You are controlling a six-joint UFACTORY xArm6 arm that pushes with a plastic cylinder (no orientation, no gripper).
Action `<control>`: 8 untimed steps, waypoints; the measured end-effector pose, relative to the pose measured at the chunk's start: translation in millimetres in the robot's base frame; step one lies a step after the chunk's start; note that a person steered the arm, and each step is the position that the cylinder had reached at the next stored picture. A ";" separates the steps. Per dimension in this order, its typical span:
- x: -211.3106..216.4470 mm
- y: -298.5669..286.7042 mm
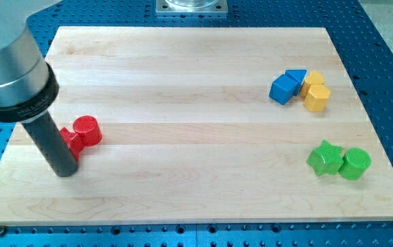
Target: Move the red circle to the left side of the red star
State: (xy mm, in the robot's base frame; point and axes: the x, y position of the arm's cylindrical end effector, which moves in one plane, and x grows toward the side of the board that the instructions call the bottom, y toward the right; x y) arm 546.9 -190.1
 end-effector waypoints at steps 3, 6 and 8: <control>-16.9 -54.7; -73.0 28.5; -122.3 -19.2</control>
State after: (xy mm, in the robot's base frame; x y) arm 424.7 -209.3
